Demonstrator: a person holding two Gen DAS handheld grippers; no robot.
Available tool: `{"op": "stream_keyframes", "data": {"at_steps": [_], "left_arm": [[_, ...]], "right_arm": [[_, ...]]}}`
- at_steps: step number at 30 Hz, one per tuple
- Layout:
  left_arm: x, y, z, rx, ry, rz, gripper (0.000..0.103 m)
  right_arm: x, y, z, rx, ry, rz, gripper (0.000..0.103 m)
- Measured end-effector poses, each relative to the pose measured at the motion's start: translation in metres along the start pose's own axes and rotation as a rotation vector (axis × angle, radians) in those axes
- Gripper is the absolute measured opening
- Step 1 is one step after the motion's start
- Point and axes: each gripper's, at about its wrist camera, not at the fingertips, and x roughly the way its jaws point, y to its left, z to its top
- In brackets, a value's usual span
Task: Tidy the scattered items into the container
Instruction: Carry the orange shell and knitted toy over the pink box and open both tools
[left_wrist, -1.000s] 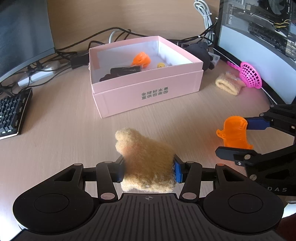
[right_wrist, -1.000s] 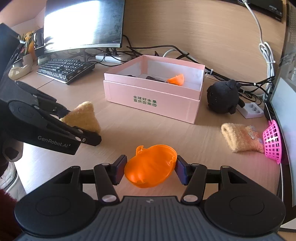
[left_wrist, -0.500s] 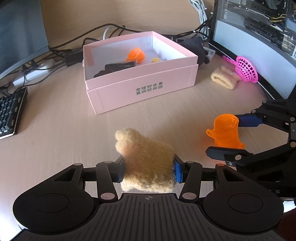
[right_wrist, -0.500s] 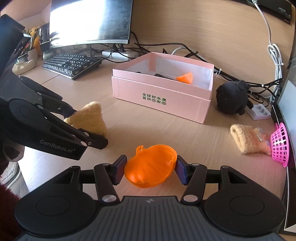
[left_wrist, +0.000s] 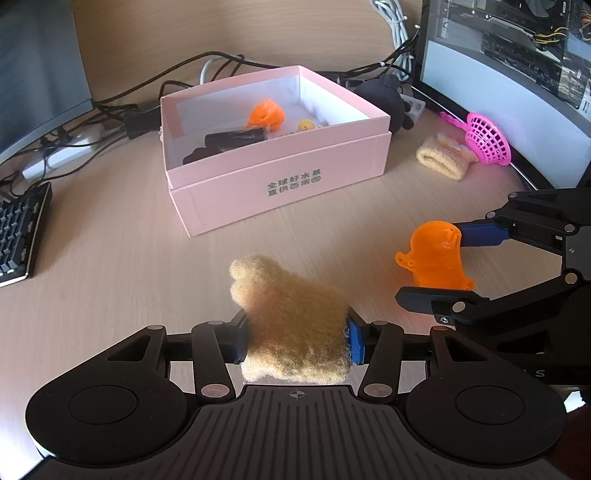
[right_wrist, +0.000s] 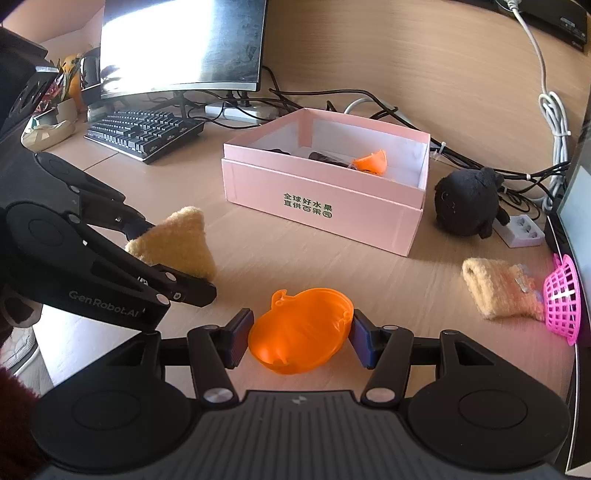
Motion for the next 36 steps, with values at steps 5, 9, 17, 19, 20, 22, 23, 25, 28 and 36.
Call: {"op": "stream_keyframes", "data": {"at_steps": [5,9,17,19,20,22,23,25,28,36], "left_arm": [[-0.002,0.004,0.003,0.001,-0.009,-0.005,0.053],[-0.007,0.010,0.009,0.003,-0.026,-0.016,0.053],[-0.022,0.036,0.058,-0.039,-0.136,-0.048,0.053],[-0.025,0.044,0.081,-0.037,-0.191,-0.033,0.053],[-0.025,0.049,0.092,-0.040,-0.218,-0.030,0.054],[-0.025,0.060,0.118,-0.051,-0.266,-0.027,0.054],[-0.023,0.065,0.131,-0.051,-0.289,-0.025,0.054],[-0.018,0.071,0.153,-0.043,-0.323,-0.014,0.054],[-0.004,0.080,0.181,-0.038,-0.348,-0.005,0.054],[0.059,0.103,0.213,-0.044,-0.300,-0.020,0.094]], "right_arm": [[0.003,0.000,0.007,-0.016,-0.003,0.007,0.056],[0.004,-0.004,0.016,-0.028,-0.016,0.011,0.056],[0.001,-0.013,0.053,-0.034,-0.093,0.010,0.056],[0.000,-0.017,0.071,-0.038,-0.142,-0.014,0.056],[0.000,-0.020,0.081,-0.040,-0.169,-0.032,0.056],[0.002,-0.027,0.102,-0.033,-0.233,-0.075,0.056],[0.005,-0.032,0.112,-0.024,-0.261,-0.096,0.056],[0.011,-0.039,0.130,-0.006,-0.313,-0.131,0.056],[0.024,-0.049,0.152,-0.001,-0.366,-0.168,0.056],[0.080,-0.075,0.171,0.062,-0.339,-0.172,0.062]]}}
